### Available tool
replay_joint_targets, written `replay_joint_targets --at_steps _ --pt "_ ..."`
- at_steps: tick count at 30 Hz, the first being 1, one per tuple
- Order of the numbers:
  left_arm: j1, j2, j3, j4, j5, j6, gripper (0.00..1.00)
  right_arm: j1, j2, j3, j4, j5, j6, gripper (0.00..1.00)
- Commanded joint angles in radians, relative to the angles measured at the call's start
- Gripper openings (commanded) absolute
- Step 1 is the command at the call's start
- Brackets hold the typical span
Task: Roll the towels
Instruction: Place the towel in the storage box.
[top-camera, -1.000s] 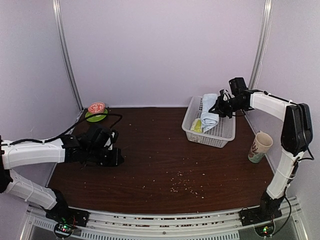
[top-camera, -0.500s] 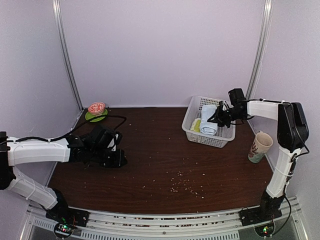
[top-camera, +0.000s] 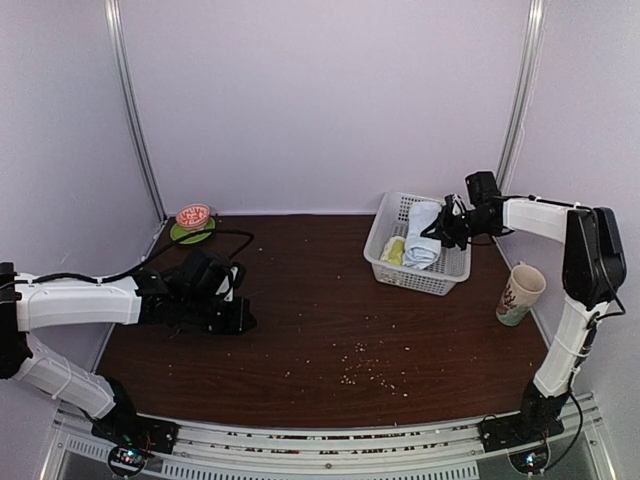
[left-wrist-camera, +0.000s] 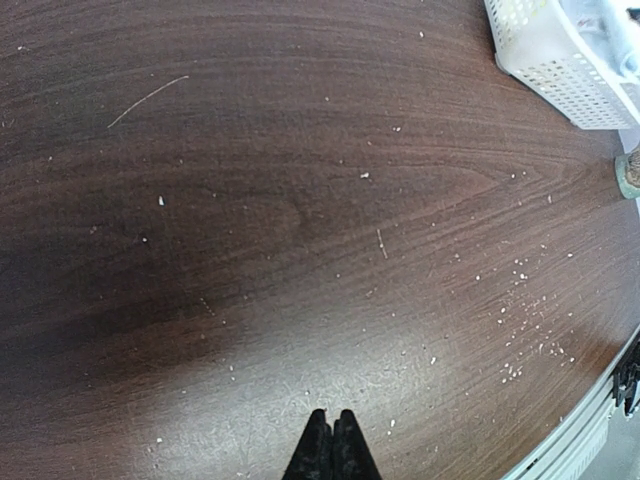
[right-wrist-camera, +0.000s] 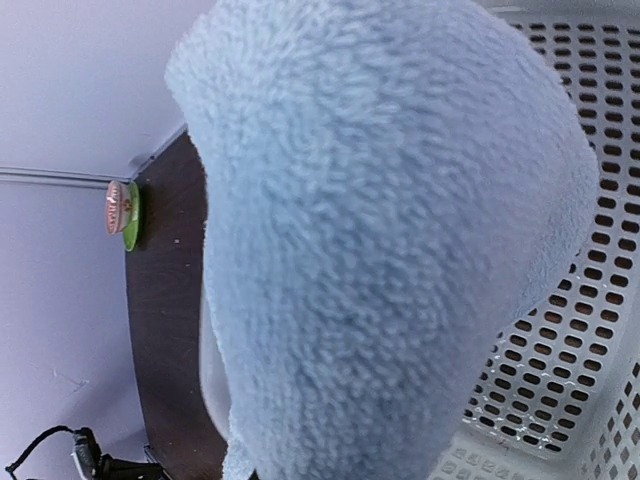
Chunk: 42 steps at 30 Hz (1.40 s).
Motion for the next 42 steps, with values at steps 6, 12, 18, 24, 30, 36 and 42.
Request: replay_joint_targets --at_steps 6,12,18,24,30,36,42 --pt "0.003 -0.007 0.010 0.049 0.016 0.002 0.00 -0.005 -0.068 -0.058 0.271 -0.222 0.121 0.00" --pt "0.003 -0.011 0.005 0.049 0.022 0.006 0.00 -0.042 -0.023 -0.168 0.405 -0.267 0.158 0.00" --pt "0.003 0.003 0.008 0.055 0.030 0.010 0.00 -0.073 0.026 -0.209 0.388 -0.255 0.119 0.00" --pt "0.003 0.022 0.018 0.058 0.037 0.011 0.00 -0.088 0.079 -0.144 0.173 -0.168 0.021 0.00" --pt "0.003 0.034 0.022 0.063 0.041 0.017 0.00 -0.088 0.104 -0.052 -0.033 -0.049 -0.053 0.00" --pt "0.003 0.039 0.015 0.077 0.046 0.018 0.00 -0.074 0.119 0.036 -0.220 0.111 -0.116 0.00" --pt "0.003 0.054 0.011 0.100 0.062 0.018 0.00 -0.030 0.198 0.157 -0.387 0.246 -0.178 0.00"
